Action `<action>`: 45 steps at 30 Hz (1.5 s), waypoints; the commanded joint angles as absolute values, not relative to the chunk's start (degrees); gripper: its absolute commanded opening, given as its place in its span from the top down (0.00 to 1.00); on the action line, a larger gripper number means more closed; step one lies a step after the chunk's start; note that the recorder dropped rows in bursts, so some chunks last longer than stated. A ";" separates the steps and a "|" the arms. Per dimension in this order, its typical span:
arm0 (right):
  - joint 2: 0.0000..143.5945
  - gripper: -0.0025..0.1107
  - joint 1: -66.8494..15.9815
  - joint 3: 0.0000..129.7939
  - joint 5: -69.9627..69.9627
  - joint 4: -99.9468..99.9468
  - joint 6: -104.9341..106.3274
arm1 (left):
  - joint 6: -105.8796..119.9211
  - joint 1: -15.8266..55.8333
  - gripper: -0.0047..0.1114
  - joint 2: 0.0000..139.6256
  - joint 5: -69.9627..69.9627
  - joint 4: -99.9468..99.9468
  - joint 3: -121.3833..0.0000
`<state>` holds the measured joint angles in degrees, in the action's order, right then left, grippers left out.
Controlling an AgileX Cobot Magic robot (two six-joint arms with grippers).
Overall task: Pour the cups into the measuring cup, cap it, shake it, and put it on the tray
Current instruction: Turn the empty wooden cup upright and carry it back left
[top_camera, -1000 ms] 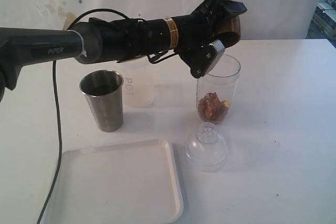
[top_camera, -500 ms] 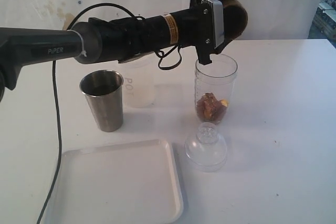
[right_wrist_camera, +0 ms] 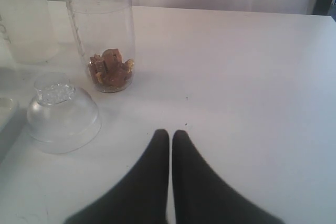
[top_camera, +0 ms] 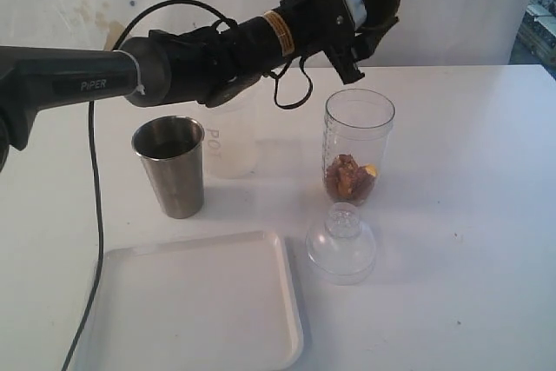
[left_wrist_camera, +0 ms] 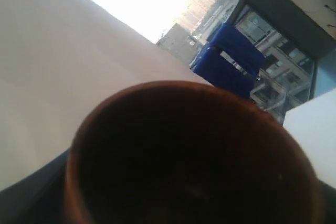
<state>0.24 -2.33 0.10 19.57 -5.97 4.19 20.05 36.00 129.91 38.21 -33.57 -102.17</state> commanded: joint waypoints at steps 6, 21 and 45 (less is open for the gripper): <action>0.00 0.96 -2.21 0.00 19.24 -5.94 4.28 | -33.30 36.09 0.96 120.58 15.88 -29.57 -102.79; 0.00 0.96 -2.21 0.00 19.24 -5.94 4.28 | -33.12 29.72 0.96 88.16 8.21 -33.29 -68.94; 0.00 0.96 -2.21 0.00 19.24 -5.94 4.28 | -24.69 0.38 0.96 98.35 41.53 -23.63 -39.81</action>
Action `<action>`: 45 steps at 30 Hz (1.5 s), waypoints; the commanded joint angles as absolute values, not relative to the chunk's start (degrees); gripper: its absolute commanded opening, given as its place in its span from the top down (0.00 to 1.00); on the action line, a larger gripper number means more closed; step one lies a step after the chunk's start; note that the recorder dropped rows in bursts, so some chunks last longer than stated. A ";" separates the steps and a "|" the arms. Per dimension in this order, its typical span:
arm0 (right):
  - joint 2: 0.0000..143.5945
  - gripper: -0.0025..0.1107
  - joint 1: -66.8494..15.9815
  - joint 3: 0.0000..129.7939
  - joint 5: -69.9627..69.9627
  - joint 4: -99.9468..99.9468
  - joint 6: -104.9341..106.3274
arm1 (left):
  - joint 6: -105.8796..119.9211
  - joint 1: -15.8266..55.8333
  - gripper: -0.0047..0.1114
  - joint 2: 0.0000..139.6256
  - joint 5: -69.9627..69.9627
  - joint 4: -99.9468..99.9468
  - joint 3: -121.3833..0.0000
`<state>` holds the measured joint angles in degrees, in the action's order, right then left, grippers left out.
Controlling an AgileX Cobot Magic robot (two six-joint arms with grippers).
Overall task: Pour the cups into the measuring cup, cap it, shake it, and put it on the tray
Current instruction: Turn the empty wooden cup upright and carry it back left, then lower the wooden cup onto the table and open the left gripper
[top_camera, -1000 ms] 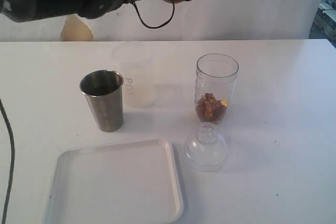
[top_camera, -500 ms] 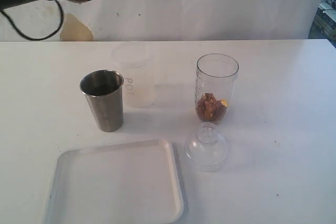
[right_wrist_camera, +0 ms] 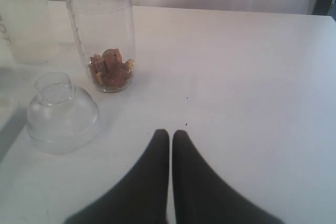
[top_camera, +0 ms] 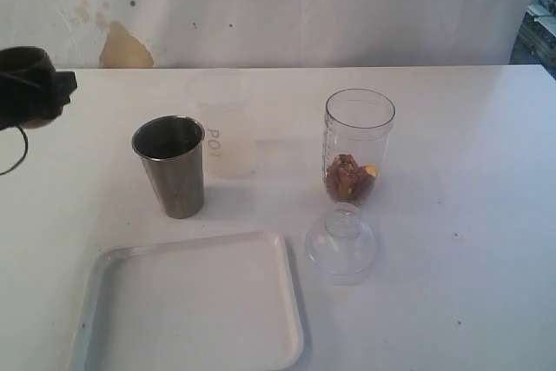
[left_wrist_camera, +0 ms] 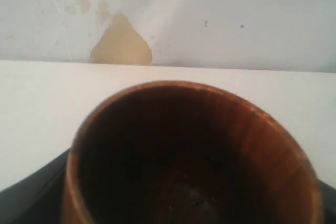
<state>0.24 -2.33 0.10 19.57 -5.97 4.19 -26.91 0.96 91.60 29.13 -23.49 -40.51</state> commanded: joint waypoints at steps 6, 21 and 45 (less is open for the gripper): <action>0.00 0.96 -2.21 0.00 19.24 -5.94 4.28 | -20.95 0.38 0.96 111.24 55.77 -24.48 -42.53; 0.00 0.96 -2.21 0.00 19.24 -5.94 4.28 | -29.55 0.73 0.66 125.95 46.56 -37.29 -58.38; 0.00 0.96 -2.21 0.00 19.24 -5.94 4.28 | -25.52 0.73 0.06 114.56 44.04 -38.11 -58.38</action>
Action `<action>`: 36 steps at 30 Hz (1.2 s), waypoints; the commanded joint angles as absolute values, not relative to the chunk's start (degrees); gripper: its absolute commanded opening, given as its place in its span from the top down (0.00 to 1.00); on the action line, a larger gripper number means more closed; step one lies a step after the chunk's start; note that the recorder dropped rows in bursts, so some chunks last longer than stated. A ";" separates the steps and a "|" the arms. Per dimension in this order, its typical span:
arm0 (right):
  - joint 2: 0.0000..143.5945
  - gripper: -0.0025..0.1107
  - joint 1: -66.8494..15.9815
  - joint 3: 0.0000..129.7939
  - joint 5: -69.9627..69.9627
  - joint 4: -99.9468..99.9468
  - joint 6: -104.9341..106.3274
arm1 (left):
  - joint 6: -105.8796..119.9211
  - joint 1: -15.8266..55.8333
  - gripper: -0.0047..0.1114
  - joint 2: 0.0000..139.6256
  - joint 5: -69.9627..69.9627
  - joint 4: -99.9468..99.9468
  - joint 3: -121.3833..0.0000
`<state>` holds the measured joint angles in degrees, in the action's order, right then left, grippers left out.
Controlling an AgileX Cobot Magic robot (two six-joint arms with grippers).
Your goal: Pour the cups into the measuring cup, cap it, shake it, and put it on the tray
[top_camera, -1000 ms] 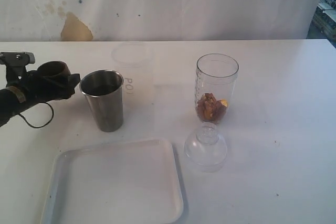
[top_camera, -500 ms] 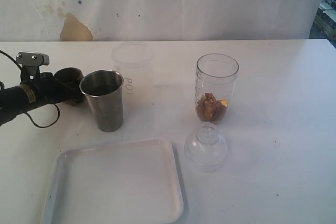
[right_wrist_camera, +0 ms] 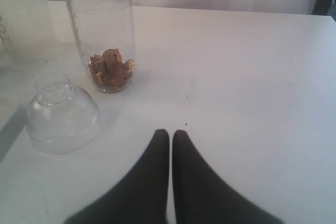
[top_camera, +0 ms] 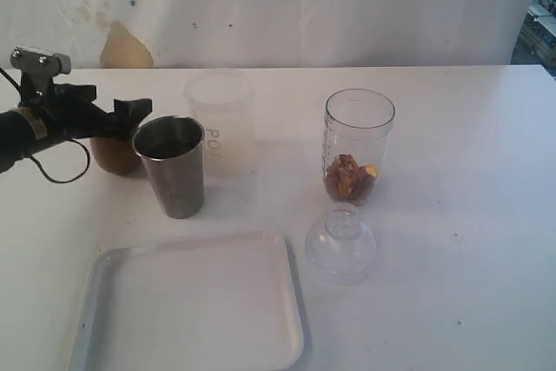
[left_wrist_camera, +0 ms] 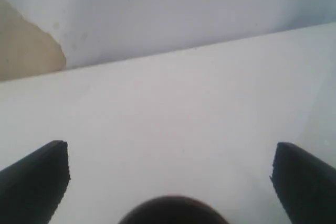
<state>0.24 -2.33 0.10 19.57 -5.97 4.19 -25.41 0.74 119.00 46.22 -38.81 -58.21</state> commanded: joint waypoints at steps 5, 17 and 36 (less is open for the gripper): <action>0.00 0.96 -2.21 0.00 19.24 -5.94 4.28 | -25.89 0.73 0.12 107.35 36.64 -37.30 -58.38; 0.00 0.96 -2.21 0.00 19.24 -5.94 4.28 | -30.85 0.73 0.95 87.09 15.33 -43.29 -57.93; 0.00 0.96 -2.21 0.00 19.24 -5.94 4.28 | -54.94 0.73 0.96 36.86 7.32 -50.48 -27.89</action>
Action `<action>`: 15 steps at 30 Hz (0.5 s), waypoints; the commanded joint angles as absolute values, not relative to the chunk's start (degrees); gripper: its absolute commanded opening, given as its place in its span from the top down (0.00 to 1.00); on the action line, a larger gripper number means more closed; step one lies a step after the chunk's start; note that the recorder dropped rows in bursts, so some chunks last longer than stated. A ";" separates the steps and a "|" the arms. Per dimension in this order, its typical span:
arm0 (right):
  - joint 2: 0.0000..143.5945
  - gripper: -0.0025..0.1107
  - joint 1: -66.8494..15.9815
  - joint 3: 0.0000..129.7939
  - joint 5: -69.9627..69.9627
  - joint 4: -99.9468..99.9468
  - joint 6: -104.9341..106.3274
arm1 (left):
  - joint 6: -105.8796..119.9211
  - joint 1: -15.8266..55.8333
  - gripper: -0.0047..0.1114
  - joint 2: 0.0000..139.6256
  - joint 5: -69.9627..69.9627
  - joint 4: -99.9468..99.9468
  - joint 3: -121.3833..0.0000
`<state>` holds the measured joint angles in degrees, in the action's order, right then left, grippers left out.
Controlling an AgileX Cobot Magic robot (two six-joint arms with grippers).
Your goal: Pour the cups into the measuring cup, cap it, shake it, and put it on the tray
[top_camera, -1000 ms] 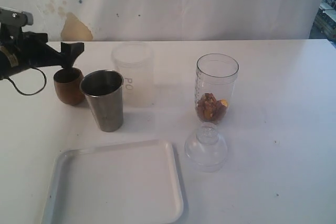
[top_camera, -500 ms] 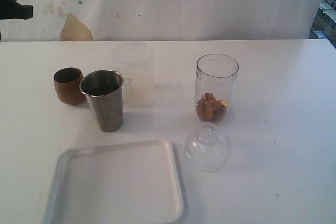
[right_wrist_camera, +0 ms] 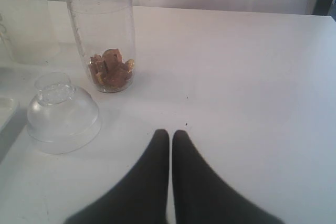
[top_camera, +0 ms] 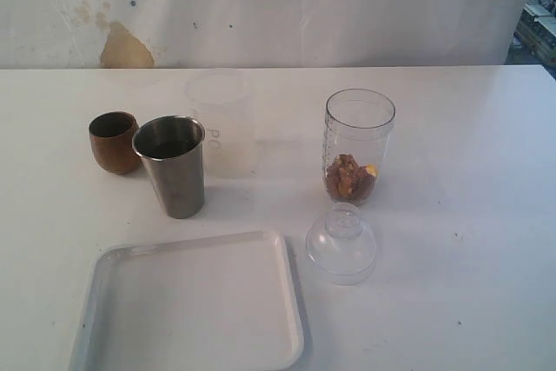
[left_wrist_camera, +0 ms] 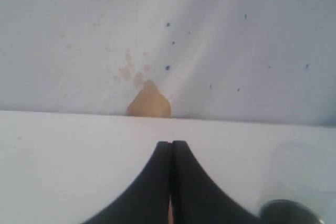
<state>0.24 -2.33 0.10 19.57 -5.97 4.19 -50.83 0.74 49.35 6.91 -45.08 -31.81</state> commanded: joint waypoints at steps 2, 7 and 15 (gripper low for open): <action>0.00 0.96 -2.21 0.00 19.24 -5.94 4.28 | -55.04 0.73 0.96 29.96 7.46 -53.85 -26.36; 0.00 0.96 -2.21 0.00 19.24 -5.94 4.28 | -55.04 0.73 0.96 17.66 6.30 -54.38 -23.76; 0.00 0.96 -2.21 0.00 19.24 -5.94 4.28 | -55.15 0.73 0.96 10.70 7.18 -54.38 -23.71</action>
